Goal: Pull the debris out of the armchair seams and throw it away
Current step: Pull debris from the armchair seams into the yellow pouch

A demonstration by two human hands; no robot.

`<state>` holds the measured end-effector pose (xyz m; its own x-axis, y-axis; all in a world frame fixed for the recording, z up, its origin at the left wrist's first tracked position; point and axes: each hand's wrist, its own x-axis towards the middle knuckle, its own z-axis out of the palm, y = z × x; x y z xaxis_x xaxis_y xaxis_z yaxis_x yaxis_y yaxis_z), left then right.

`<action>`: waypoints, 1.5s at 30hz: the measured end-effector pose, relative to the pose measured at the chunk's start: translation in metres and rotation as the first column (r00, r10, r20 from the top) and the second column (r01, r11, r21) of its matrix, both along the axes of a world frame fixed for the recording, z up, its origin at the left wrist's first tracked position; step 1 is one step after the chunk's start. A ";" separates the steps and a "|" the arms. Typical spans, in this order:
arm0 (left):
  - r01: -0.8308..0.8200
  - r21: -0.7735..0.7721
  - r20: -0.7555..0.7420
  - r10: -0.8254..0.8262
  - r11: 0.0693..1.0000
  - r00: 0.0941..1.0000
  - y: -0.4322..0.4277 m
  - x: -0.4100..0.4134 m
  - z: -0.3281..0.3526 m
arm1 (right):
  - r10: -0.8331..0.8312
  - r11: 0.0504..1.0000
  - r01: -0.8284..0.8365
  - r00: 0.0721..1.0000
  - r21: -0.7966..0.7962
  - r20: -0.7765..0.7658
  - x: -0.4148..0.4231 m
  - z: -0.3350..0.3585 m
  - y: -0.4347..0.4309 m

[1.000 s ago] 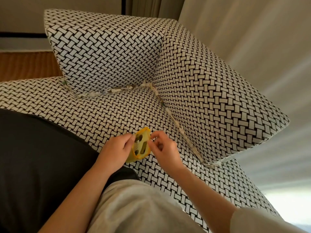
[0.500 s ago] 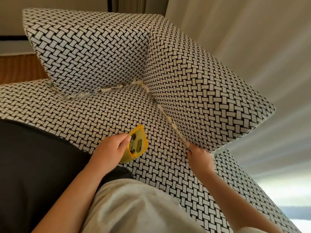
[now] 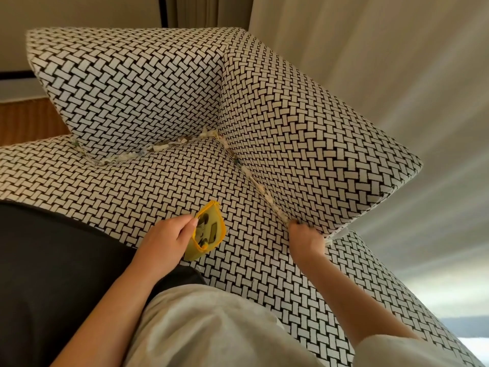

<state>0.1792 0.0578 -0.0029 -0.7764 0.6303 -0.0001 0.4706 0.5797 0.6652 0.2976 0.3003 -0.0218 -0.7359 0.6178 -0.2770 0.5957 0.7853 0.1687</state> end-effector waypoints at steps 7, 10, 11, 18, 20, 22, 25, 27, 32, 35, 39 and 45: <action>0.005 0.009 -0.009 -0.005 1.000 1.000 -0.001 0.001 0.001 | 0.005 0.999 -0.005 1.000 0.043 -0.020 0.001 -0.004 0.000; 0.005 0.006 -0.009 -0.005 1.000 1.000 0.000 0.001 0.002 | 0.011 0.999 -0.010 0.999 0.041 -0.041 0.000 -0.004 0.000; 0.005 0.006 -0.005 -0.005 1.000 1.000 0.000 0.001 0.002 | 0.014 0.999 -0.012 0.999 0.039 -0.048 -0.001 -0.003 0.000; 0.001 0.017 0.004 -0.001 1.000 1.000 0.000 0.001 0.002 | -0.005 0.999 0.005 1.000 0.052 0.002 -0.010 0.003 0.001; -0.004 0.015 0.003 0.004 1.000 1.000 0.000 0.001 0.002 | -0.001 0.998 -0.002 0.999 0.059 0.039 -0.012 0.003 0.001; -0.004 0.012 0.003 0.004 1.000 1.000 -0.001 0.001 0.001 | -0.003 0.998 0.000 0.999 0.061 0.052 -0.014 0.004 0.001; -0.002 0.005 0.000 0.002 1.000 1.000 -0.001 0.001 0.002 | 0.002 0.998 -0.005 0.999 0.070 0.039 -0.015 0.003 0.001; -0.002 0.006 -0.005 0.002 1.000 1.000 -0.001 0.001 0.003 | 0.010 0.998 -0.010 1.000 0.068 0.004 -0.011 0.001 0.000; 0.003 -0.003 -0.019 -0.003 1.000 1.000 0.001 0.002 0.004 | -0.024 1.000 0.020 0.977 -0.025 -0.213 -0.001 -0.003 0.003; 0.018 0.009 -0.019 -0.018 1.000 1.000 0.005 0.005 0.007 | -0.148 0.968 0.038 0.884 -0.246 -0.444 0.004 -0.005 0.003; 0.049 0.017 -0.016 -0.048 0.999 0.999 0.014 0.014 0.013 | -0.285 0.871 -0.091 0.707 -0.483 -0.647 0.011 -0.004 -0.012; 0.136 -0.057 0.020 -0.135 0.989 0.991 0.039 0.032 0.021 | -0.473 0.697 -0.354 0.427 -0.624 -0.771 0.019 0.022 -0.068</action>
<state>0.2110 0.0973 0.0182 -0.6831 0.7285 -0.0515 0.5372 0.5490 0.6403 0.3162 0.2321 -0.0002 -0.7632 0.6294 0.1461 0.1166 0.3567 -0.9269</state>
